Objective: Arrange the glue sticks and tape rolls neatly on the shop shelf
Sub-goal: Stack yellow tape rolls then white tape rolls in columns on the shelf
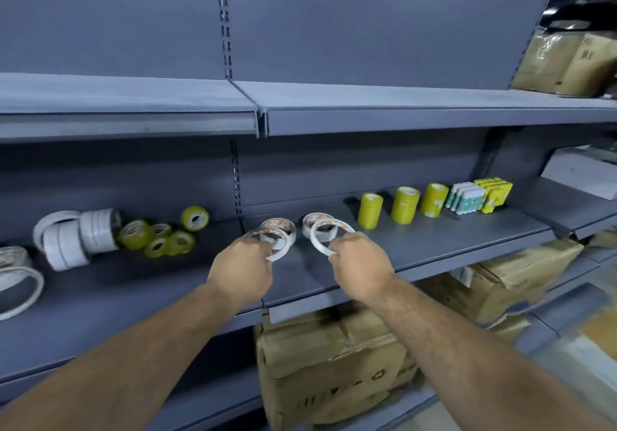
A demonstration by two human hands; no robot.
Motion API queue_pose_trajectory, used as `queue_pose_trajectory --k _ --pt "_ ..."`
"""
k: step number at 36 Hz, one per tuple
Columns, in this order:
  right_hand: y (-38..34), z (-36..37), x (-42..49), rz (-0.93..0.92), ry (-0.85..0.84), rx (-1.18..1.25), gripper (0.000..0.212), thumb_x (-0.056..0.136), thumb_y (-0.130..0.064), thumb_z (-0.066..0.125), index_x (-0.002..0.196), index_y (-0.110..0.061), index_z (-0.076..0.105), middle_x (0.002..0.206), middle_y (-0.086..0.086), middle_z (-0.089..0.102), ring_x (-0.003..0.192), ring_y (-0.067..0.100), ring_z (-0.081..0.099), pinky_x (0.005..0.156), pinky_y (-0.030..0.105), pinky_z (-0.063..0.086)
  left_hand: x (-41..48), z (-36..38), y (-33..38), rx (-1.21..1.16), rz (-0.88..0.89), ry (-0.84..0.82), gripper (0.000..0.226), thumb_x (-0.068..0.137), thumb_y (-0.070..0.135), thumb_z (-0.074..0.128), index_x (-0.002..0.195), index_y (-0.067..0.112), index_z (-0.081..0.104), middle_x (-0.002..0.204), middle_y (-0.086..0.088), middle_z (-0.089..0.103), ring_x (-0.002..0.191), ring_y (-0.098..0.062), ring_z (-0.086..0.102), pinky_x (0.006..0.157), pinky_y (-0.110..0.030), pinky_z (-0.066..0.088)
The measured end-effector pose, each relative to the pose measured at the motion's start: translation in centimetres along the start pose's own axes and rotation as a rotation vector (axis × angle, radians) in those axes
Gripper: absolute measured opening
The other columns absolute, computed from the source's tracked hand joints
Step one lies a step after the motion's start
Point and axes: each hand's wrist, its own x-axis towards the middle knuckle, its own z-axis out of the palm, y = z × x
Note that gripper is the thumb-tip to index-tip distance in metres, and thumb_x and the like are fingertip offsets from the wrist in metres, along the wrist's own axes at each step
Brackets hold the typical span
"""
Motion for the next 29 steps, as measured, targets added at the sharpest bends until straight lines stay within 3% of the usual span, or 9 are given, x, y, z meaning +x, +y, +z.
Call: queue_pose_trajectory --k 4,8,14,18,24,29 --pt "3.0 0.9 1.5 0.035 -0.001 -0.026 0.020 0.101 -0.026 0.048 0.110 -0.016 0.063 0.111 0.004 0.061 0.112 0.023 0.051 0.073 0.029 0.038 2.8 1.0 1.4 0.029 0.002 -0.022 0.028 0.095 0.026 0.048 0.118 0.025 0.064 0.117 0.000 0.063 0.107 -0.023 0.057 0.081 -0.032 0.048" --pt "4.6 1.2 2.8 0.058 -0.021 -0.010 0.022 0.101 -0.023 0.048 0.118 -0.017 0.062 0.111 0.005 0.059 0.111 0.024 0.050 0.076 0.033 0.044 5.5 2.0 1.9 0.061 -0.032 -0.051 0.018 0.093 0.024 0.048 0.101 0.022 0.064 0.106 -0.001 0.066 0.087 -0.022 0.056 0.068 -0.030 0.044" --pt "6.8 1.7 5.8 0.102 -0.040 -0.019 0.019 0.100 -0.023 0.050 0.110 -0.015 0.064 0.110 0.006 0.059 0.109 0.025 0.052 0.070 0.030 0.039 9.6 3.6 2.2 0.069 -0.007 -0.047 0.022 0.094 0.023 0.049 0.112 0.024 0.062 0.110 -0.001 0.068 0.088 -0.022 0.058 0.069 -0.023 0.033" --pt "7.7 2.4 7.7 0.099 -0.031 -0.022 0.017 0.098 -0.020 0.051 0.106 -0.014 0.064 0.108 0.006 0.060 0.107 0.025 0.054 0.068 0.030 0.037 11.1 4.2 2.3 0.063 0.008 -0.065 0.025 0.092 0.025 0.049 0.112 0.027 0.063 0.119 0.000 0.067 0.107 -0.026 0.062 0.079 -0.027 0.044" --pt "8.5 3.8 10.7 -0.004 -0.030 -0.037 0.020 0.096 -0.013 0.052 0.111 -0.017 0.065 0.116 0.005 0.063 0.111 0.026 0.057 0.069 0.026 0.034 12.2 4.7 2.5 0.050 -0.102 -0.158 0.022 0.091 0.032 0.051 0.101 0.024 0.069 0.115 -0.001 0.069 0.105 -0.027 0.064 0.075 -0.025 0.044" --pt "9.8 4.7 13.7 -0.082 -0.065 -0.003 0.028 0.094 -0.019 0.051 0.118 -0.020 0.066 0.122 0.006 0.066 0.109 0.027 0.060 0.072 0.028 0.043 13.1 5.4 2.8 0.043 -0.217 -0.263 0.025 0.094 0.030 0.049 0.104 0.019 0.069 0.118 -0.003 0.068 0.105 -0.025 0.062 0.088 -0.029 0.051"
